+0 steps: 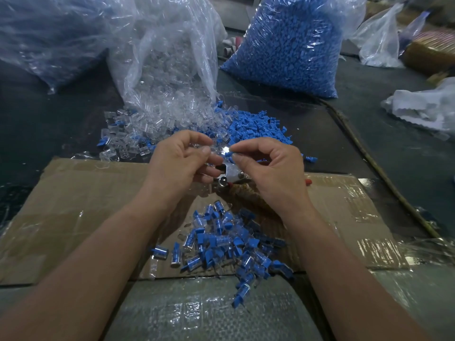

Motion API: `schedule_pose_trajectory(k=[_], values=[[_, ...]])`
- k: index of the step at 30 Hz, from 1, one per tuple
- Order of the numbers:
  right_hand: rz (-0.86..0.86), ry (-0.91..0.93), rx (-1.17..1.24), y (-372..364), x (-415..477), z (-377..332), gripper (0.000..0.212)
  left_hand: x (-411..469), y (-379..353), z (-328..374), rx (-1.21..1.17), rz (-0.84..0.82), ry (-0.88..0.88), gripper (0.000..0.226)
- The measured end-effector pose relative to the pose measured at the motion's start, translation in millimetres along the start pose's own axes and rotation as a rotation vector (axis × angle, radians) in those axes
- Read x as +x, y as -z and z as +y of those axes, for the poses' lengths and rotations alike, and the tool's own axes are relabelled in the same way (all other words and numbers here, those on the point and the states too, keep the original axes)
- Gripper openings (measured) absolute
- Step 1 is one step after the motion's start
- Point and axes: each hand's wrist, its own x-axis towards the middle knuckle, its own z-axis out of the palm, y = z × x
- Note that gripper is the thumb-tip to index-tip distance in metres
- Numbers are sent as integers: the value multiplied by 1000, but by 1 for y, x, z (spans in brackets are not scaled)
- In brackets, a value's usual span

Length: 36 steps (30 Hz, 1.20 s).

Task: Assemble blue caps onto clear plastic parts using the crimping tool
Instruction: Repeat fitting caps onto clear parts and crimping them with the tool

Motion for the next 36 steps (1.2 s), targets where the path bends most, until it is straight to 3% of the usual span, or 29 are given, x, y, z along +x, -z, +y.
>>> schedule_pose_trajectory(k=[7, 18, 36], values=[[53, 31, 50, -2, -1, -1, 22, -2, -2, 1, 111, -31, -79, 13], [67, 127, -74, -6, -3, 1, 13, -7, -5, 5, 11, 4, -94, 14], [-64, 94, 80, -5, -2, 2, 22, -11, -4, 13, -51, -33, -79, 15]])
